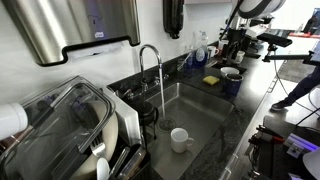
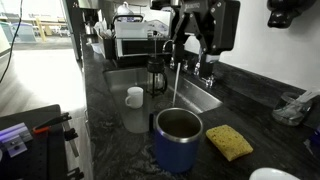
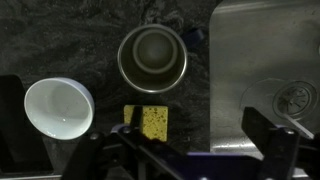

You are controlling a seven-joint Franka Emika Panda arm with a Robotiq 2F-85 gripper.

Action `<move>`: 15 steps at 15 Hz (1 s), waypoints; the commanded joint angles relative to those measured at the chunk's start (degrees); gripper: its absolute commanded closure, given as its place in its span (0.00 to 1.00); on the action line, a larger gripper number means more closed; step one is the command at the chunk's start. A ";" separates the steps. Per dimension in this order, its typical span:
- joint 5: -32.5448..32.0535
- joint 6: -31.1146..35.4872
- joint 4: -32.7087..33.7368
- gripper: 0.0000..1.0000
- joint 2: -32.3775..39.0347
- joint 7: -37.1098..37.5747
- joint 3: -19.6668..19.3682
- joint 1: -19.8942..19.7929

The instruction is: Wipe the sink counter with the sponge

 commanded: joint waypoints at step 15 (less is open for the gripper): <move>5.06 13.80 8.82 0.00 19.18 -4.99 2.89 -1.23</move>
